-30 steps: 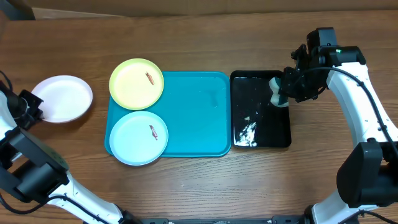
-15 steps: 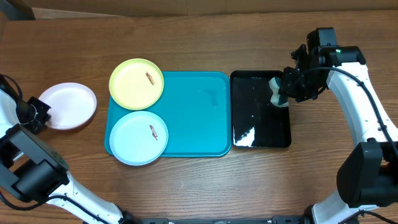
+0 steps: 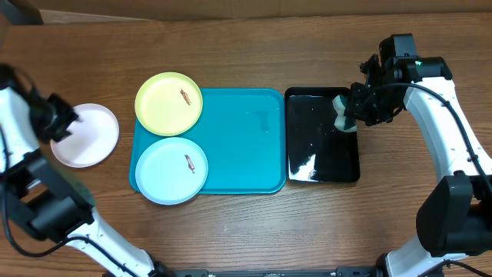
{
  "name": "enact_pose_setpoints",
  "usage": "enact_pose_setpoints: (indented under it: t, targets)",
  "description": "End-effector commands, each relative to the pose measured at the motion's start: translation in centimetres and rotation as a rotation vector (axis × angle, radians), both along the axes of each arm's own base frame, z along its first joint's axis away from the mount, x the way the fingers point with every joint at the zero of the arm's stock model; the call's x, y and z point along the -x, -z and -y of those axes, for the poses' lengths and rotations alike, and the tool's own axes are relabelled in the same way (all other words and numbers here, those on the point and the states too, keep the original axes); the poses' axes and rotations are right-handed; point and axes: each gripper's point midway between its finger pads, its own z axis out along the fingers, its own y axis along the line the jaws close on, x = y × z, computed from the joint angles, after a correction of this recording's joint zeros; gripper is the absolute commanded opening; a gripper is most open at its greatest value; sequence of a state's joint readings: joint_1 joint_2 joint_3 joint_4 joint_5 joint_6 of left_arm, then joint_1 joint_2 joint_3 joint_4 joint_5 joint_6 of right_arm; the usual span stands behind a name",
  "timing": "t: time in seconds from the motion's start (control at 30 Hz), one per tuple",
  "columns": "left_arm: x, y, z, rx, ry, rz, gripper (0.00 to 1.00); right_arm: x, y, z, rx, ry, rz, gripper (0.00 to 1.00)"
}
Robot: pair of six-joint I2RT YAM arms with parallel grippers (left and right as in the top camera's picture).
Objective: Clean dirty plates on tray and stack at the side
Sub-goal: 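Grip the yellow plate's rim with the left gripper and slide it to tray center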
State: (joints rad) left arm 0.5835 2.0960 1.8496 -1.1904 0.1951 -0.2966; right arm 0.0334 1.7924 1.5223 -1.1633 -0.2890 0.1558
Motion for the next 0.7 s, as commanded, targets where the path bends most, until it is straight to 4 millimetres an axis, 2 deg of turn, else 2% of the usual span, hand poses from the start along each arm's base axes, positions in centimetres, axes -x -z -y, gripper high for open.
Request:
enact_pose_setpoints:
  t: [0.0,0.13,0.27,0.43,0.67]
  targets:
    - [-2.9,-0.1,5.1,0.006,0.192,0.032,0.40,-0.8,-2.2,-0.2,-0.013,-0.006,0.070,0.04]
    - [-4.7,0.8,9.0,-0.089,0.328,0.005,0.41,-0.7,-2.2,-0.2,-0.013,-0.006,0.067,0.04]
    - [-5.0,1.6,10.5,-0.185,0.387,-0.043,0.45,-0.7,-2.2,-0.2,-0.013,-0.006,0.068,0.04]
    - [-5.5,1.7,11.9,-0.214,0.424,-0.045,0.45,-0.7,-2.2,-0.2,-0.013,-0.006,0.068,0.04]
    - [-5.5,1.8,11.6,-0.215,0.419,-0.042,0.45,-0.8,-2.2,-0.2,-0.013,-0.006,0.068,0.04]
